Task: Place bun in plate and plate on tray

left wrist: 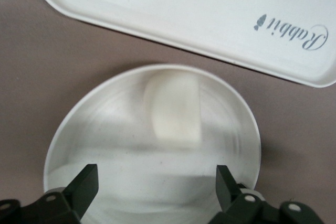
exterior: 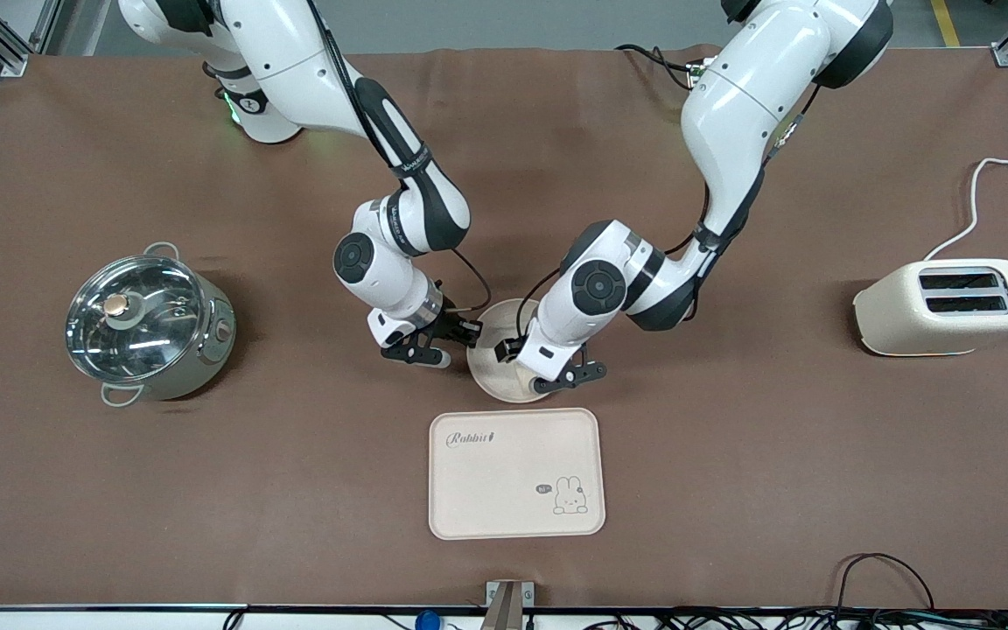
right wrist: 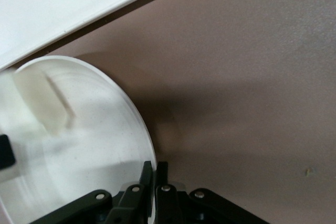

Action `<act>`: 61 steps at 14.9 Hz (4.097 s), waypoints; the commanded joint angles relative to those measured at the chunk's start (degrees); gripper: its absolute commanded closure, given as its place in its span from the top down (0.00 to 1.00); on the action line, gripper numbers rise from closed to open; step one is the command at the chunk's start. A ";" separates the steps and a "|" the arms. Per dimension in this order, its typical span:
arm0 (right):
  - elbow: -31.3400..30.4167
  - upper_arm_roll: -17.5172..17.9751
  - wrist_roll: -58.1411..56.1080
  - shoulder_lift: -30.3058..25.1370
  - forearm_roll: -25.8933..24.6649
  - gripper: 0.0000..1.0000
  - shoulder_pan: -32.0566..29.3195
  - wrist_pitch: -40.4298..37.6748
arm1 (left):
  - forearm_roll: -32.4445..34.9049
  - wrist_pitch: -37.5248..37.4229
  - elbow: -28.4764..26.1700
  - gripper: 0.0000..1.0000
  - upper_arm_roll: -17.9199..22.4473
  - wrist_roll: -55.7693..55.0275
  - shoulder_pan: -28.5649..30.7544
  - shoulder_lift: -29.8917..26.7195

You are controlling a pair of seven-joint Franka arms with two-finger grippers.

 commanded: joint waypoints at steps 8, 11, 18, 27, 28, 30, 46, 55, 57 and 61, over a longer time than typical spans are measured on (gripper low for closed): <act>6.02 -0.01 -11.62 -0.40 1.04 0.00 -3.20 -0.07 | 10.99 -25.41 -0.73 1.00 0.37 32.42 18.03 -20.52; 17.44 -0.10 -11.38 5.74 0.60 0.00 -6.27 -2.17 | 10.93 -29.81 -0.46 1.00 -0.15 38.93 26.46 -29.56; 51.13 -0.36 -1.97 25.09 -9.33 0.00 -16.03 -23.89 | 4.51 -41.52 -1.68 1.00 0.20 45.38 32.46 -42.77; 55.53 -1.95 -1.62 30.81 -9.51 0.00 -15.60 -20.29 | 0.81 -41.87 -7.76 1.00 10.72 45.99 24.66 -48.32; 55.88 -1.86 -1.62 30.98 -9.51 0.00 -15.60 -20.29 | 0.90 -42.13 -7.76 1.00 12.83 46.60 22.90 -48.67; 55.88 -1.94 -1.71 31.07 -9.51 0.01 -15.60 -20.29 | 0.82 -42.40 -7.32 1.00 15.48 48.18 20.78 -48.41; 41.22 2.00 -1.27 23.61 -9.59 1.00 -12.78 -20.29 | 1.52 -42.58 -3.62 1.00 14.79 48.28 21.30 -45.86; 37.52 1.22 -6.61 14.13 -11.34 1.00 -17.00 -28.70 | 1.43 -42.58 -3.54 1.00 15.14 48.28 21.39 -45.86; 37.51 -2.71 -6.54 11.14 -17.29 1.00 -16.65 -35.98 | 1.52 -42.58 -3.54 1.00 15.14 47.93 21.30 -45.94; 37.95 -12.11 -9.86 3.41 -20.84 1.00 -17.71 -49.70 | 2.40 -42.58 -2.66 1.00 15.31 47.66 21.13 -45.77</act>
